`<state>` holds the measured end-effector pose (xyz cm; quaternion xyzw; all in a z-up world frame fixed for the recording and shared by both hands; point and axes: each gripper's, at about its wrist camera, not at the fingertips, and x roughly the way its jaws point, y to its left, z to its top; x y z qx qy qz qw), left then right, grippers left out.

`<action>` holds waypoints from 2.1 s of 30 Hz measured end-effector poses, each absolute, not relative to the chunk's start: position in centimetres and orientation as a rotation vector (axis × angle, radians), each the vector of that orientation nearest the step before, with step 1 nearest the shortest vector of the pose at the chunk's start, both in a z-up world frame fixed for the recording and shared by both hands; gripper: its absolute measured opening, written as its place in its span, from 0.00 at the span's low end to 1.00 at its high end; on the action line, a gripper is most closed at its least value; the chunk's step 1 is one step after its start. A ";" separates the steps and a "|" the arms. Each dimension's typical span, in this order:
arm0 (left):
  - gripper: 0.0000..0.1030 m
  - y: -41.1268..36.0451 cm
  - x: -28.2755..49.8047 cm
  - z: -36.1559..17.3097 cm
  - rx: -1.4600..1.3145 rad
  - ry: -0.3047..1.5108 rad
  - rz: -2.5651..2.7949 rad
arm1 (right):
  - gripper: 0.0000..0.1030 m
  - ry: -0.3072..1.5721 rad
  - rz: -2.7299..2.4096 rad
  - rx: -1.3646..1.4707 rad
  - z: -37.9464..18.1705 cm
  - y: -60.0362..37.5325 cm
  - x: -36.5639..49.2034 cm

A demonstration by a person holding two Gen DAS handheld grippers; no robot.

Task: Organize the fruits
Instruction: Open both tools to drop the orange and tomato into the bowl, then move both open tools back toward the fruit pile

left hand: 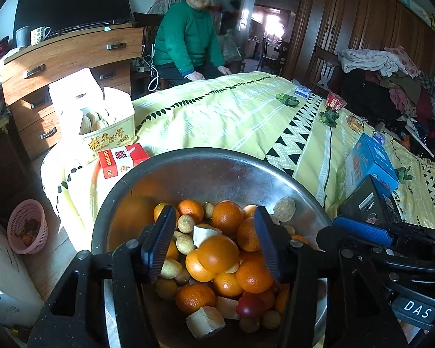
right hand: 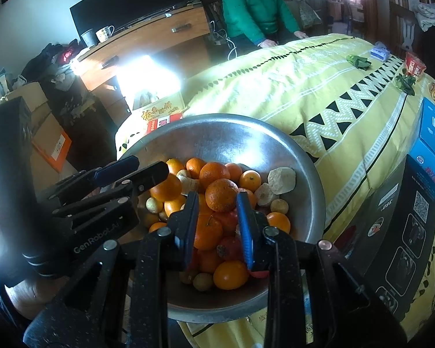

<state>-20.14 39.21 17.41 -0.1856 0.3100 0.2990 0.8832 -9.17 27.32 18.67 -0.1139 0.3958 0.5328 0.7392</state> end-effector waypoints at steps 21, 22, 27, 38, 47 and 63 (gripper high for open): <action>0.78 35.4 -19.9 20.4 -0.291 0.605 0.695 | 0.83 0.758 1.085 -0.163 21.4 18.7 -9.7; 0.78 34.8 -19.7 20.7 -0.281 0.601 0.687 | 0.83 0.748 1.071 -0.160 21.4 17.7 -9.6; 0.78 30.2 -17.9 22.6 -0.201 0.544 0.589 | 0.85 0.714 0.970 -0.133 21.0 11.9 -8.9; 0.84 11.4 -10.9 22.9 0.000 0.499 0.085 | 0.91 0.859 0.556 -0.072 13.0 -5.8 -4.7; 0.84 2.6 -4.1 13.6 0.026 0.690 -0.076 | 0.92 0.951 0.381 -0.054 6.3 -11.9 -1.2; 0.85 1.6 2.1 2.0 -0.041 0.955 0.011 | 1.00 0.951 0.315 0.007 2.0 -14.9 1.1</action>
